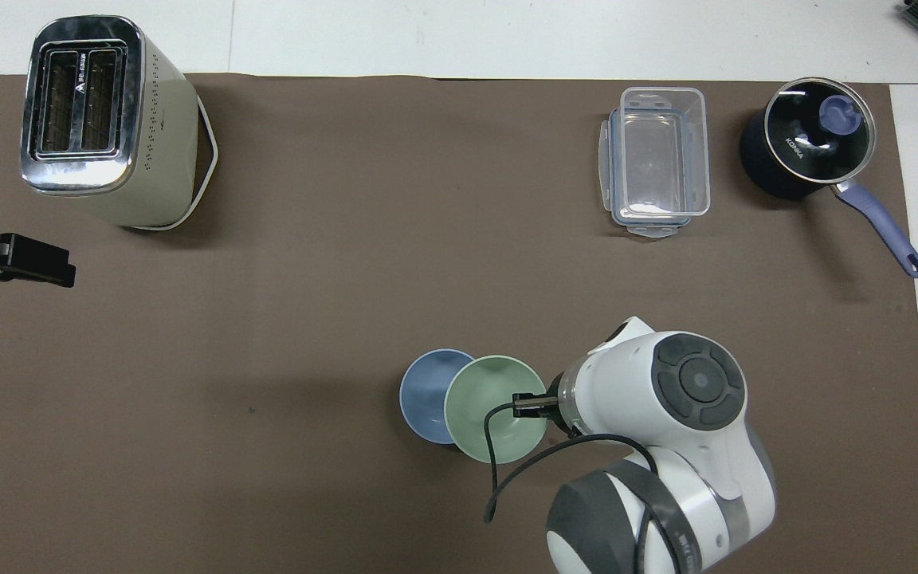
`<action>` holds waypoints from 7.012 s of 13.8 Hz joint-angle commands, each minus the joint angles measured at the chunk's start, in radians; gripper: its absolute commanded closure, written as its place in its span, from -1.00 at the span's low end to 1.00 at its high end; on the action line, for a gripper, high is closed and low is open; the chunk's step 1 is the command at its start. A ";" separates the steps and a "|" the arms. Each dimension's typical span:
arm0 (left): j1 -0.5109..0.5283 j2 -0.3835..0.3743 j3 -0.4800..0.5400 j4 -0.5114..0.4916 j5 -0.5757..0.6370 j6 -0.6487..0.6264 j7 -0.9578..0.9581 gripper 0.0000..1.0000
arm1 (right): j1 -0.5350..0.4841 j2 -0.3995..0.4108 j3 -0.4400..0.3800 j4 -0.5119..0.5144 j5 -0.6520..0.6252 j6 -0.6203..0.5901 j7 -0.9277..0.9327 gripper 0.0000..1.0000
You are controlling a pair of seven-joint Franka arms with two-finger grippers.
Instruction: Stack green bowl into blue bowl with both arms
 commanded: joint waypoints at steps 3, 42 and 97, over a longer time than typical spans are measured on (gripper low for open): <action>0.008 0.009 -0.006 0.023 0.014 -0.022 0.001 -1.00 | 0.041 0.021 0.006 -0.021 0.047 0.071 0.038 1.00; 0.008 0.008 -0.006 0.023 0.014 -0.022 0.001 -1.00 | 0.099 0.152 0.013 0.051 0.047 0.246 0.141 -0.77; 0.008 0.009 -0.006 0.023 0.014 -0.022 0.001 -1.00 | -0.527 0.079 -0.027 0.764 -0.228 -0.654 -0.238 -1.00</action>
